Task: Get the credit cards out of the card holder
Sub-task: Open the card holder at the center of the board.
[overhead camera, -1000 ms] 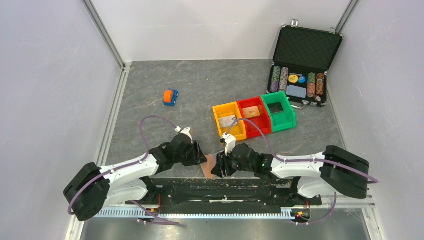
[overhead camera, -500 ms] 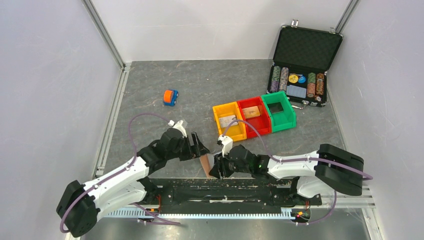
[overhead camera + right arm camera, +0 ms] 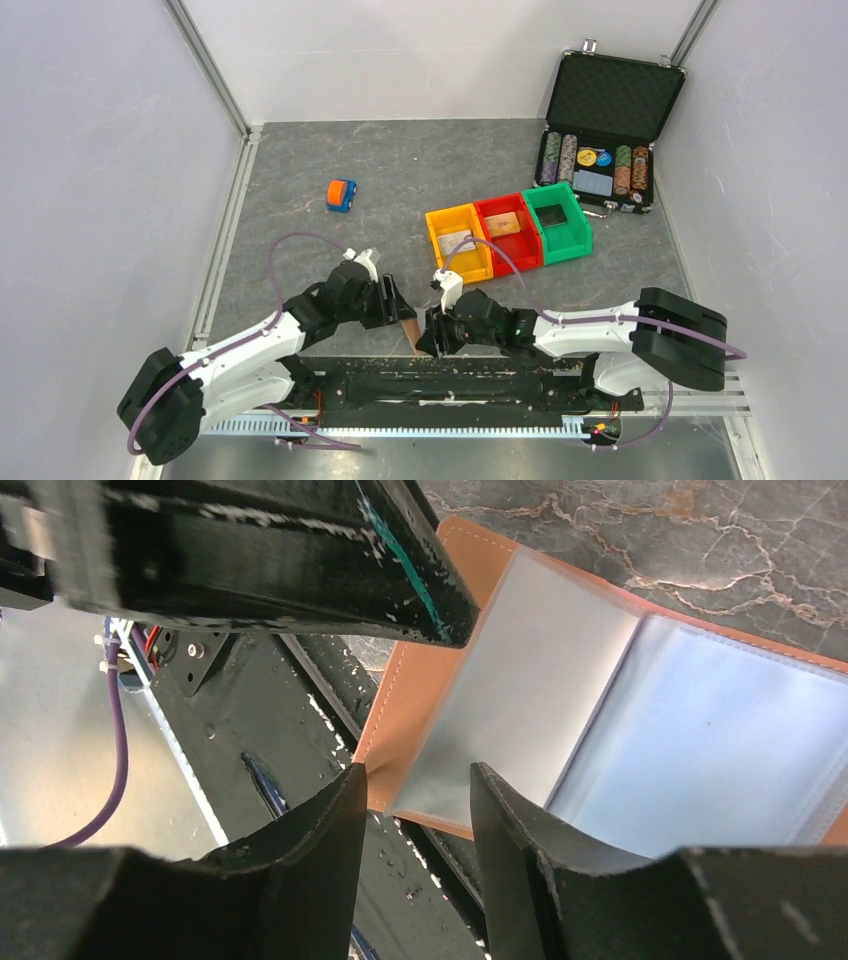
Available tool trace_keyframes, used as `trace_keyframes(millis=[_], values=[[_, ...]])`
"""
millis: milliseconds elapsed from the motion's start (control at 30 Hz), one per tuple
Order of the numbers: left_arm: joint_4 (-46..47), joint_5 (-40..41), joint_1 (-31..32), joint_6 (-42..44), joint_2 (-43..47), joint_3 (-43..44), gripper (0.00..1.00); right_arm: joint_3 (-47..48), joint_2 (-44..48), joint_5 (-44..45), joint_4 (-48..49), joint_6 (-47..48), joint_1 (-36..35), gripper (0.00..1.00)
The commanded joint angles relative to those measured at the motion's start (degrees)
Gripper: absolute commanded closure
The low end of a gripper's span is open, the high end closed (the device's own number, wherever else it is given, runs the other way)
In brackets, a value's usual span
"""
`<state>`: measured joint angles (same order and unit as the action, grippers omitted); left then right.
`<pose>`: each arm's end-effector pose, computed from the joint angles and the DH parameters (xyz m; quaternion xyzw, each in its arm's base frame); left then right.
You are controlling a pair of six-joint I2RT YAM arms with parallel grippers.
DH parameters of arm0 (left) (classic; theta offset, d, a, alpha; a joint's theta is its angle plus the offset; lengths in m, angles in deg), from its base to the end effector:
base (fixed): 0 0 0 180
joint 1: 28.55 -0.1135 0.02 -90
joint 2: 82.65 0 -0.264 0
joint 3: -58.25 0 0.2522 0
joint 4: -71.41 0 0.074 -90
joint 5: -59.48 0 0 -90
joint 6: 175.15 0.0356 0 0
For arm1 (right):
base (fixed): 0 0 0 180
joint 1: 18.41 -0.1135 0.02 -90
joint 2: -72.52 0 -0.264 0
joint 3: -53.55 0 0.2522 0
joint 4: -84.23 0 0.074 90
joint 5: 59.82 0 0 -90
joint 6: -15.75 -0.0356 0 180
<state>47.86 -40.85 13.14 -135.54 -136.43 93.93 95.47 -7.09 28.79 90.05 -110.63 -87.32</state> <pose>0.1340 -0.1279 0.1757 -0.0322 0.9088 -0.3506 0.2240 0.0946 0.2476 0.1611 -0.2504 0.8374 0.3926 0.2863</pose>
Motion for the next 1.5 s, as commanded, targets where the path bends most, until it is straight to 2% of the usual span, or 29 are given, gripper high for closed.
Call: trace_keyframes(millis=[0,233,367,500,667,833,1000,1133,1267,1400,1467], values=[[4.4,-2.2,-0.3,0.1,-2.5,-1.3,0.42,1.8,2.4,2.4,-0.8,1.0,-0.3,0.55],[4.9,-1.5,-0.3,1.8,-5.9,-0.4,0.59,1.6,7.8,6.8,-8.1,2.2,0.3,0.54],[4.2,-1.1,-0.3,3.4,-7.3,0.7,0.73,0.6,11.6,9.0,-11.3,1.9,2.4,0.53],[3.3,-1.0,-0.3,4.0,-7.7,1.9,0.66,-0.1,13.7,9.2,-11.9,3.1,4.1,0.52],[2.1,0.0,-0.3,3.6,-6.1,2.9,0.55,-0.8,12.1,2.5,-6.3,2.9,4.2,0.52],[2.5,0.3,-0.7,3.0,-7.0,3.5,0.58,-1.6,9.4,-1.1,-1.3,0.5,4.0,0.52],[3.7,-1.5,-1.5,2.9,-9.1,3.3,0.61,-0.1,8.1,-1.8,-0.2,0.1,3.7,0.52],[3.4,-1.3,-1.7,3.3,-7.6,3.0,0.7,1.5,9.9,2.1,-4.8,0.1,3.8,0.5],[2.0,-0.8,-2.0,4.5,-6.3,3.0,0.73,2.2,13.5,8.4,-12.2,0.2,4.8,0.43],[2.0,-1.2,-2.1,5.2,-5.7,2.5,0.75,0.0,16.5,9.1,-14.4,-0.9,6.8,0.41],[2.5,-2.0,-2.1,5.5,-5.6,2.4,0.8,-1.0,17.4,8.7,-14.6,-1.3,7.2,0.41]])
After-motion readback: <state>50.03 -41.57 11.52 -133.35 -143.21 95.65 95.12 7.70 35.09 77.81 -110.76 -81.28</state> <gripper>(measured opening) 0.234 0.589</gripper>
